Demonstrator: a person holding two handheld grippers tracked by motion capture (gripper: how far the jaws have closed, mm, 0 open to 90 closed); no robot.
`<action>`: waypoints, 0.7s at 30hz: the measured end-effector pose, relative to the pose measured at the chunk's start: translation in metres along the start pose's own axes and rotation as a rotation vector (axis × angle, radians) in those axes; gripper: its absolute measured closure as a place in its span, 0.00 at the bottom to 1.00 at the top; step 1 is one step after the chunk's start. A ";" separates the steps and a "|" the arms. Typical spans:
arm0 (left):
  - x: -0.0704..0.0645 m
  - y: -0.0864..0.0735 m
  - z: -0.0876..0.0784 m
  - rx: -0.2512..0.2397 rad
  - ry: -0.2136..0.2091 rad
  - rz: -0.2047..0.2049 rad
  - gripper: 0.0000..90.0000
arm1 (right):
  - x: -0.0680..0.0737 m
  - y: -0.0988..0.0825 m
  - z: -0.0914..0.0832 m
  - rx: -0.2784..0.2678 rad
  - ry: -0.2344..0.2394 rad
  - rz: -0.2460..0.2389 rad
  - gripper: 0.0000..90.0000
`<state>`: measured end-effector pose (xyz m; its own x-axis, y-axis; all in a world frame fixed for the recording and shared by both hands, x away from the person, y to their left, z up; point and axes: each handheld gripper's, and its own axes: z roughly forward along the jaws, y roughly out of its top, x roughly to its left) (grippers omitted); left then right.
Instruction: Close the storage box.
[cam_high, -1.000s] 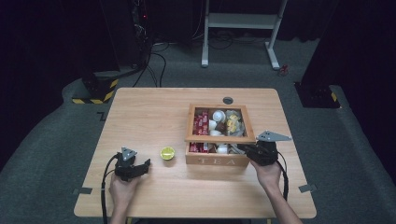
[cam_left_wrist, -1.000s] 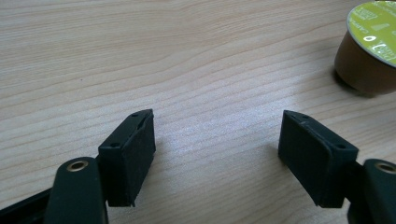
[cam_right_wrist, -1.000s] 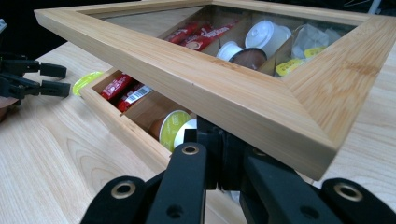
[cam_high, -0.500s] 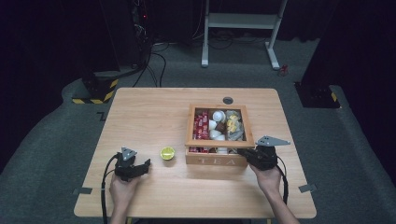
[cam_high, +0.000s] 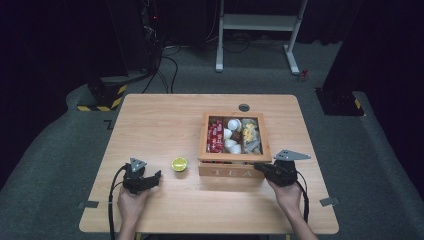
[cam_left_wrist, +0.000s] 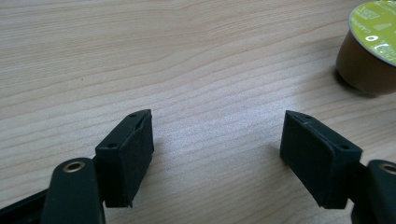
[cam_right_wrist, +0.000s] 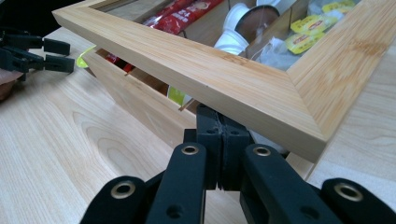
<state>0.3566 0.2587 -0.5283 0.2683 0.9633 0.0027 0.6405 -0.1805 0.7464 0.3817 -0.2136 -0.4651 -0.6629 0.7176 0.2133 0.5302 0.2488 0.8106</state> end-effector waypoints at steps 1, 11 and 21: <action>0.000 0.000 0.000 0.000 0.000 0.000 0.29 | 0.000 -0.001 0.000 -0.003 0.000 -0.005 0.99; 0.000 0.000 0.000 0.000 0.001 0.001 0.29 | 0.002 -0.006 -0.002 0.004 0.003 -0.006 0.99; 0.000 0.000 0.000 0.001 0.001 0.000 0.28 | 0.003 -0.011 0.000 0.019 0.007 -0.001 0.99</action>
<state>0.3567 0.2583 -0.5283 0.2675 0.9635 0.0037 0.6412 -0.1809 0.7458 0.3737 -0.2141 -0.4731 -0.6672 0.7127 0.2164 0.5392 0.2618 0.8004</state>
